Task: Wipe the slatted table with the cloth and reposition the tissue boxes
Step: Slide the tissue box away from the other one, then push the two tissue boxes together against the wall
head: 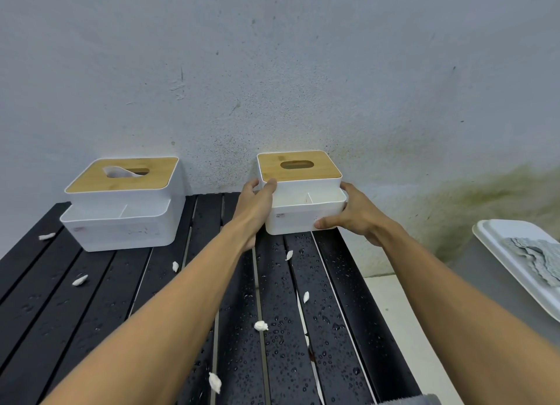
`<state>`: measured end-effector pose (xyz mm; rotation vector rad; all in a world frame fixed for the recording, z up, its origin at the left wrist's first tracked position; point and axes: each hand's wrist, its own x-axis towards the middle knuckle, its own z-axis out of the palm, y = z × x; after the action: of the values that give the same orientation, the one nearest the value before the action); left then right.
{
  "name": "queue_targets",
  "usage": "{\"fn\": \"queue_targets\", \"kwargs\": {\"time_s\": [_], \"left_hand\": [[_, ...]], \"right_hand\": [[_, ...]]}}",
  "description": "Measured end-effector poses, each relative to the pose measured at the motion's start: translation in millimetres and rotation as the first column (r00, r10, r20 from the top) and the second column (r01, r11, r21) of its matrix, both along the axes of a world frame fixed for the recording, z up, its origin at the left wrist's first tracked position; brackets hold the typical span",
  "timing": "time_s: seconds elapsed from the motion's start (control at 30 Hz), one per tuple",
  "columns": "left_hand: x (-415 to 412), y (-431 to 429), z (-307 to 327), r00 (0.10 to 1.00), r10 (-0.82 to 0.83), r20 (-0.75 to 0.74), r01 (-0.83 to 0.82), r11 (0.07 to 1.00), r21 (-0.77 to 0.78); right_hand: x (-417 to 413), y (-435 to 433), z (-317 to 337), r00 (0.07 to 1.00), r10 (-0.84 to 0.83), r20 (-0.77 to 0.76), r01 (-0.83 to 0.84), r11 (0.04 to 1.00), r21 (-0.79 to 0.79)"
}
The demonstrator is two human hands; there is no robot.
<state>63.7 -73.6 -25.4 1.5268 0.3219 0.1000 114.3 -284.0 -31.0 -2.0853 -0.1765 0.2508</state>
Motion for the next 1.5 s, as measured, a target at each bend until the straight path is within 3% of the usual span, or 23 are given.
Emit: {"fn": "queue_targets", "kwargs": {"time_s": [0.13, 0.3, 0.47, 0.57, 0.67, 0.8, 0.87, 1.0, 1.17, 1.5], "left_hand": [[-17, 2, 11, 0.998, 0.03, 0.058, -0.036, 0.992, 0.119], [-45, 37, 32, 0.958, 0.142, 0.249, -0.212, 0.935, 0.284], [-78, 100, 55, 0.848, 0.314, 0.427, -0.459, 0.837, 0.298], [-99, 144, 59, 0.76, 0.441, 0.477, -0.616, 0.722, 0.315], [-114, 186, 50, 0.741, 0.562, 0.369, -0.671, 0.643, 0.368], [-124, 223, 32, 0.832, 0.553, 0.038, -0.522, 0.759, 0.388], [-128, 230, 25, 0.876, 0.482, -0.028, -0.437, 0.816, 0.38], [-126, 241, 6, 0.925, 0.378, -0.051, -0.34, 0.878, 0.337], [-116, 256, -10, 0.921, 0.38, -0.085, -0.355, 0.909, 0.218], [-110, 271, -20, 0.93, 0.363, -0.057, -0.324, 0.883, 0.34]], "right_hand": [[-12, -3, 8, 0.999, -0.039, 0.013, 0.039, 0.999, 0.01], [-38, 7, 38, 0.955, -0.124, 0.268, 0.14, 0.989, -0.038], [-62, 49, 65, 0.871, -0.085, 0.484, 0.145, 0.985, -0.089], [-78, 90, 71, 0.841, -0.019, 0.54, 0.079, 0.993, -0.088], [-92, 137, 67, 0.847, 0.085, 0.525, -0.014, 0.991, -0.136], [-107, 193, 47, 0.901, 0.196, 0.387, -0.13, 0.973, -0.19], [-110, 214, 33, 0.928, 0.203, 0.313, -0.151, 0.972, -0.181], [-109, 244, 10, 0.962, 0.187, 0.197, -0.166, 0.979, -0.118], [-102, 268, -5, 0.971, 0.175, 0.162, -0.167, 0.984, -0.063], [-102, 278, -6, 0.957, 0.158, 0.244, -0.157, 0.987, -0.024]]}}
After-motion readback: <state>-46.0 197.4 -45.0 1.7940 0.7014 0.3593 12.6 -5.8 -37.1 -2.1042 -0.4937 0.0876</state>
